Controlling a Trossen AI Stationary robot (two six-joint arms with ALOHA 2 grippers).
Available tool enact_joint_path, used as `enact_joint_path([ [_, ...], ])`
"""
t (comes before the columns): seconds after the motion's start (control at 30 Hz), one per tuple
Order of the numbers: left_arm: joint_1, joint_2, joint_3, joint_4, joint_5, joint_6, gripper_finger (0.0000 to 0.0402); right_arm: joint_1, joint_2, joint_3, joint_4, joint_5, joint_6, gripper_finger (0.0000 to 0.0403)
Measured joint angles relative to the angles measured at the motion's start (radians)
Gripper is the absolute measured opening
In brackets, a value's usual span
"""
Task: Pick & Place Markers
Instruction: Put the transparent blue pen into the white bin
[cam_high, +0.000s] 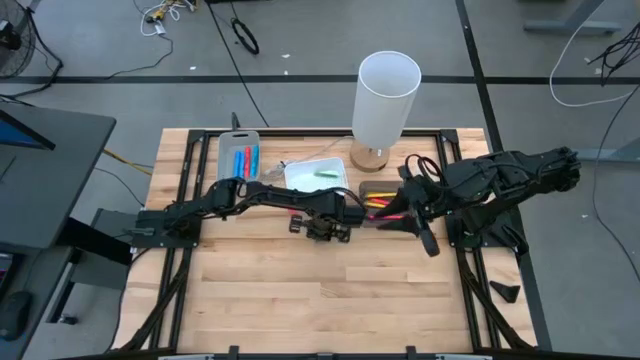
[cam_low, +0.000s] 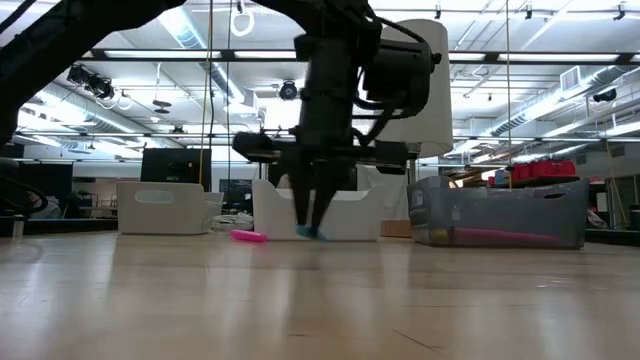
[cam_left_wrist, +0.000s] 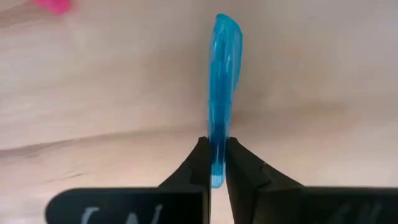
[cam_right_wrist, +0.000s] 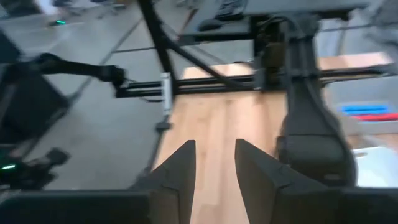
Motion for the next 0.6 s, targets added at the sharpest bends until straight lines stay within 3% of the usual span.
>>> enact_joint_path([
  [0.3, -0.075, -0.009, 0.0, -0.089, 0.014, 0.451, 0.0023, 0.0, 0.0, 0.0, 0.011, -0.086, 0.076, 0.0114],
  [0.5, -0.114, -0.012, 0.0, -0.103, -0.041, 0.882, 0.0004, 0.0, 0.0, 0.0, 0.038, -0.098, 0.091, 0.0114],
  [0.6, -0.123, -0.012, 0.0, -0.131, -0.083, 1.001, 0.0003, 0.0, 0.0, 0.0, 0.055, -0.098, 0.091, 0.0114],
])
